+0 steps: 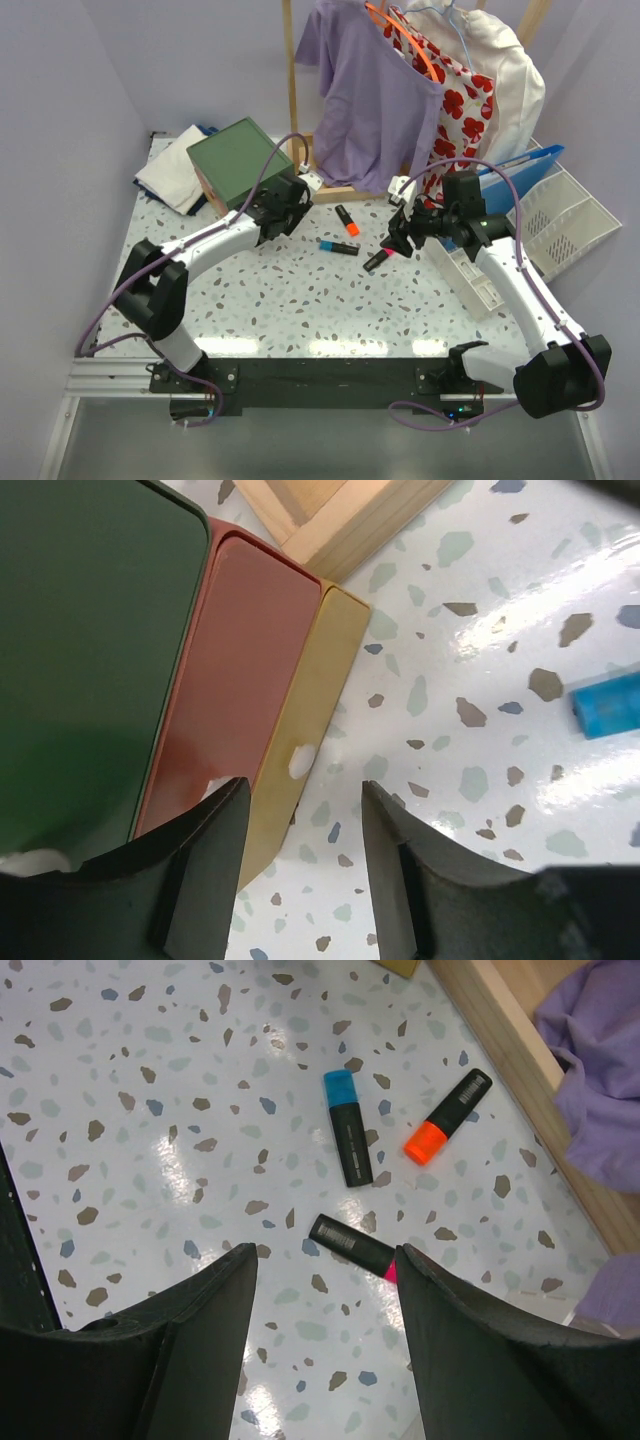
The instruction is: Organize the desk
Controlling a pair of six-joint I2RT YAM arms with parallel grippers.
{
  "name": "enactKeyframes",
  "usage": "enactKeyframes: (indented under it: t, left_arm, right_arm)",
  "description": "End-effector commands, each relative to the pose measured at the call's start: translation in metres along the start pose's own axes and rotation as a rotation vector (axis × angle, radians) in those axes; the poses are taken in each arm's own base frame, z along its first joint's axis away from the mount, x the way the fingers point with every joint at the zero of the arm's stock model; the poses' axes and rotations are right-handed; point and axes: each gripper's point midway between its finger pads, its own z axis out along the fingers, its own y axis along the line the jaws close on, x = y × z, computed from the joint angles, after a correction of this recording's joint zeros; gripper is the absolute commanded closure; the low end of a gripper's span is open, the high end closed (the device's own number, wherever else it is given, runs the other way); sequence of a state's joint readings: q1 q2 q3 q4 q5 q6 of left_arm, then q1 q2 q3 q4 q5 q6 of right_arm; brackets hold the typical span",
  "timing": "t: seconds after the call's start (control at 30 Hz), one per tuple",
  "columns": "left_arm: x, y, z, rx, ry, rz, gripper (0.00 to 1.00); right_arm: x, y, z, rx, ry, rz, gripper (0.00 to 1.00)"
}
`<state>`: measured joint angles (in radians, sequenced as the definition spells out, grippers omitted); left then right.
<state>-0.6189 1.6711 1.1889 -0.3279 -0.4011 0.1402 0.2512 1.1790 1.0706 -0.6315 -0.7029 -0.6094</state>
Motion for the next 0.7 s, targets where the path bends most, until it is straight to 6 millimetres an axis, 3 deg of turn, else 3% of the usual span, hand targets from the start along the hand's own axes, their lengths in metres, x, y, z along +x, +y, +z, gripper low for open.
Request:
enactKeyframes:
  t: [0.0, 0.13, 0.2, 0.23, 0.27, 0.3, 0.33, 0.37, 0.47, 0.63, 0.67]
  left_arm:
    - [-0.052, 0.008, -0.048, 0.110, -0.198, -0.101, 0.45]
    - [-0.059, 0.011, -0.090, 0.174, -0.314, -0.141, 0.42]
    - [-0.046, 0.006, -0.097, 0.196, -0.322, -0.149, 0.39]
    - [-0.046, 0.011, -0.111, 0.198, -0.363, -0.159, 0.38]
    - [-0.030, 0.006, -0.109, 0.210, -0.346, -0.154, 0.36]
    - [-0.027, 0.003, -0.114, 0.230, -0.366, -0.153, 0.32]
    - [-0.027, 0.008, -0.127, 0.227, -0.408, -0.167, 0.28]
    - [-0.012, 0.004, -0.125, 0.226, -0.394, -0.173, 0.23]
    - [0.003, 0.017, -0.143, 0.175, -0.449, -0.226, 0.14]
    - [0.015, 0.057, -0.178, 0.013, -0.602, -0.356, 0.00]
    - [0.024, 0.055, -0.173, 0.003, -0.599, -0.389, 0.00]
  right_arm:
    - [-0.004, 0.004, 0.001, -0.023, -0.030, -0.008, 0.38]
    - [-0.004, 0.005, 0.005, -0.041, -0.040, 0.008, 0.38]
    - [-0.005, 0.006, 0.007, -0.049, -0.050, 0.027, 0.36]
    - [-0.006, 0.006, 0.009, -0.054, -0.054, 0.032, 0.36]
    - [-0.006, 0.006, 0.012, -0.060, -0.055, 0.058, 0.35]
    - [-0.007, 0.007, 0.015, -0.064, -0.055, 0.068, 0.34]
    - [-0.008, 0.011, 0.020, -0.078, -0.049, 0.064, 0.32]
    - [-0.005, 0.012, 0.028, -0.091, -0.030, 0.075, 0.32]
    - [-0.002, 0.024, 0.050, -0.112, 0.053, 0.018, 0.29]
    - [-0.026, 0.049, 0.093, -0.189, 0.093, -0.014, 0.26]
    - [-0.034, 0.045, 0.102, -0.163, 0.092, 0.028, 0.25]
